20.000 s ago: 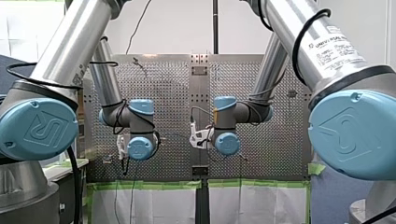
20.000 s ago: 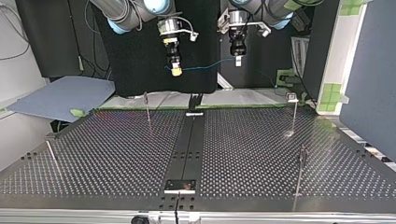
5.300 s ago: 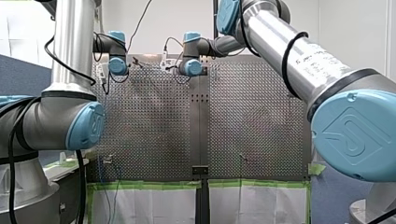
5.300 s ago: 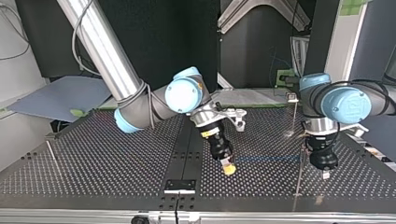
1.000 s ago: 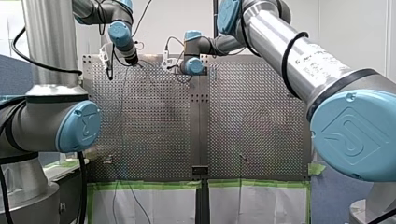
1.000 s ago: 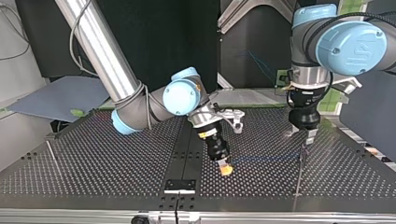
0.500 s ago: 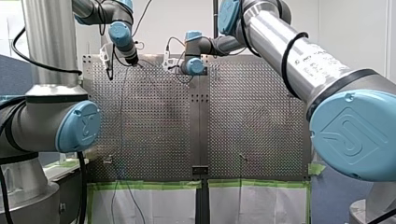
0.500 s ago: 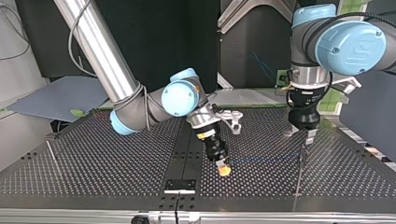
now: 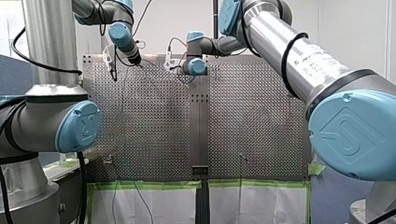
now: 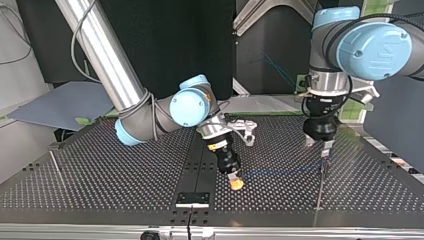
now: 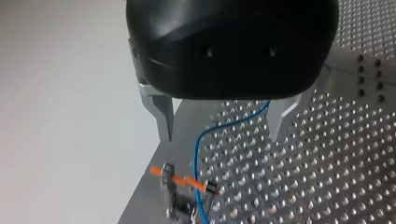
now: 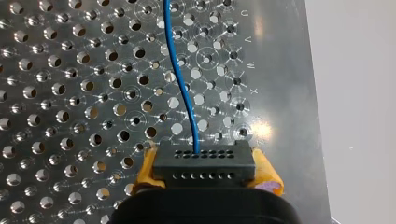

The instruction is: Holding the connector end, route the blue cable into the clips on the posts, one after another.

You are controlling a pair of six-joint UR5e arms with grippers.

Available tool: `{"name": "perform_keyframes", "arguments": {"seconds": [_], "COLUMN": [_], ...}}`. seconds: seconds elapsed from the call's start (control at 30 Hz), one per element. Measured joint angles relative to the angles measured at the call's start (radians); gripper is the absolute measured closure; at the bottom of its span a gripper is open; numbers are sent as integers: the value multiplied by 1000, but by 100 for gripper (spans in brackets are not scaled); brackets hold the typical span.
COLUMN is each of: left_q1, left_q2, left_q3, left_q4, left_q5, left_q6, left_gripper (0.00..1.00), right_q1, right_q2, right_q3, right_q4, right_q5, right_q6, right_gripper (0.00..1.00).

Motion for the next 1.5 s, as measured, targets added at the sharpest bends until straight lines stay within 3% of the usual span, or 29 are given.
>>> {"name": "perform_keyframes", "arguments": {"seconds": [0.23, 0.4, 0.83, 1.5], "left_q1": [-2, -9, -29, -39], "left_q2": [-11, -45, -100, -203], "left_q3": [0, 3, 83, 176], "left_q4": [46, 68, 76, 119], "left_q5": [64, 81, 24, 5], "left_q6": [64, 85, 96, 87], "left_gripper": [0, 0, 0, 0], "right_q1": [0, -1, -5, -9], "right_q2": [0, 0, 0, 0], "right_q3": [0, -1, 0, 0], "right_q4": [3, 2, 3, 1], "right_q5": [0, 0, 0, 0], "right_q6": [-2, -7, -15, -17], "right_gripper": [100, 100, 100, 100]}}
